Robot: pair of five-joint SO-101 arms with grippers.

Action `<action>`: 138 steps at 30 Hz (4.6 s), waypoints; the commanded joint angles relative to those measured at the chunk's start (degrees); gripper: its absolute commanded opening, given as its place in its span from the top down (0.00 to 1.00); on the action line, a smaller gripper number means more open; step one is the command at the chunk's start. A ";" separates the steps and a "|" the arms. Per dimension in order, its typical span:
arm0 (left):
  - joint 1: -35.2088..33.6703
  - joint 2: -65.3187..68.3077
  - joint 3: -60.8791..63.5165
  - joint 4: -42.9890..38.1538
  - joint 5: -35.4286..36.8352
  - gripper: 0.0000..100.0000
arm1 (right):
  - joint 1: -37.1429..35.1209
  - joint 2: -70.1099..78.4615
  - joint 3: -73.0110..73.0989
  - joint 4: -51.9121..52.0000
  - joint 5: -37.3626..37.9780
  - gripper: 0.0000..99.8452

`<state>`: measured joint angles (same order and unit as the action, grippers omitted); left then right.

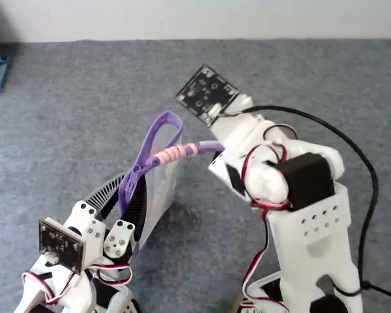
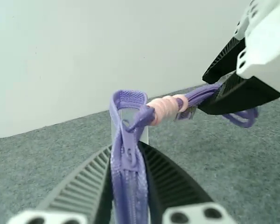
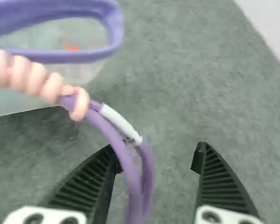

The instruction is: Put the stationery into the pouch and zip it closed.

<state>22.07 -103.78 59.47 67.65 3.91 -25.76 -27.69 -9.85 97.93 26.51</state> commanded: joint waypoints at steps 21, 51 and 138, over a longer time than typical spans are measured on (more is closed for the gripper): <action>-4.13 -0.35 0.66 4.48 -5.27 0.99 | -9.10 -2.24 -1.05 -0.40 -5.89 0.85; -4.57 -0.35 0.66 0.18 -5.63 0.99 | -27.82 3.74 3.87 -10.51 -22.15 0.85; -28.04 -0.35 5.93 4.22 6.33 0.67 | 19.21 5.67 6.15 2.33 -13.01 0.73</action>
<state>-5.80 -103.52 64.84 71.60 8.13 -7.12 -18.37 -2.29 96.26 15.87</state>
